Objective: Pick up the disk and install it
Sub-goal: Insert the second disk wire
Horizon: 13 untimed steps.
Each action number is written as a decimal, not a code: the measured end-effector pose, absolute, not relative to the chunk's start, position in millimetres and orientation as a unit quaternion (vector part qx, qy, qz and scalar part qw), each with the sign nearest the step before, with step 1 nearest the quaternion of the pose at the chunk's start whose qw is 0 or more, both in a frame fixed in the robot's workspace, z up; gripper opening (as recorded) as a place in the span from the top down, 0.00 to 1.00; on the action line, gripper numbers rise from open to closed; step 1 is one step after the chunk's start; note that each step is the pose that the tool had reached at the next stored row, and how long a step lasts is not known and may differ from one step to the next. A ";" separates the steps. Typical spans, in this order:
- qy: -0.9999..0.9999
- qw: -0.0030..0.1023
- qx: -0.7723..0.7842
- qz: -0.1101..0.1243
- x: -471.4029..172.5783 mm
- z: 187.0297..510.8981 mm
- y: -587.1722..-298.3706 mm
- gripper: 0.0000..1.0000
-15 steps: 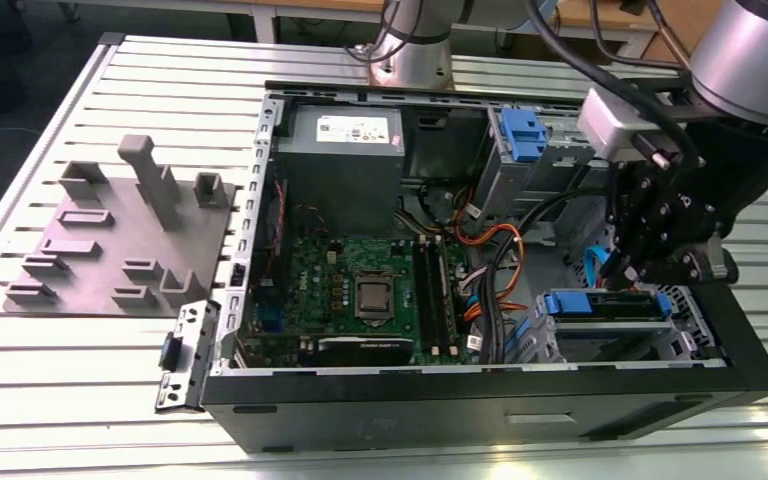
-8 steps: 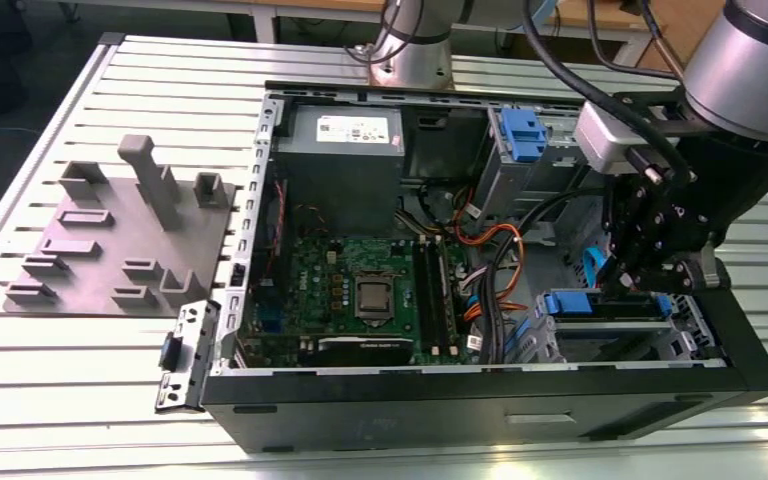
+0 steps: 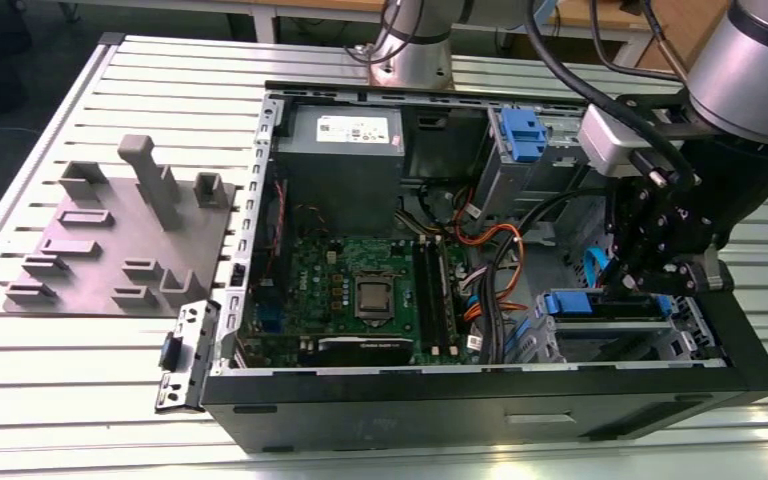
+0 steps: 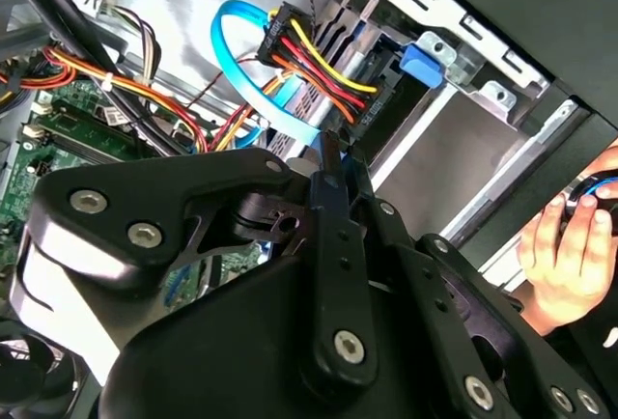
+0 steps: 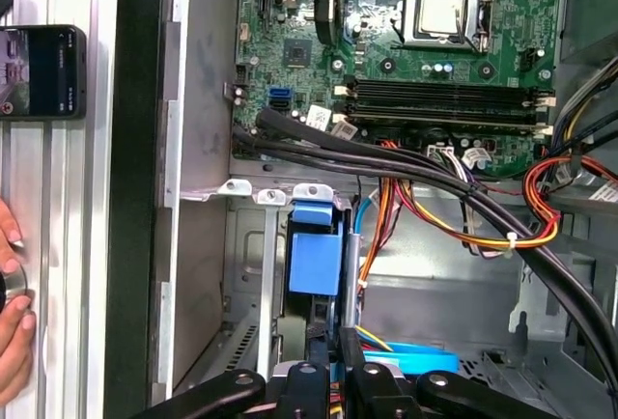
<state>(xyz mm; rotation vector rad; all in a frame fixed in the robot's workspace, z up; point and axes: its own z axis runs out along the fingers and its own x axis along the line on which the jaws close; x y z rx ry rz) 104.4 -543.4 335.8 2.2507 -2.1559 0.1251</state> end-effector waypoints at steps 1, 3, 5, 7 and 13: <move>-0.691 0.011 0.722 0.040 104.5 335.4 -543.6 0.84; -0.691 0.011 0.721 0.040 104.5 335.1 -543.7 0.84; -0.691 0.011 0.721 0.040 104.5 334.6 -544.1 0.84; -0.692 0.011 0.721 0.040 104.6 334.5 -544.4 0.84; -0.692 0.011 0.721 0.040 104.8 333.4 -545.1 0.84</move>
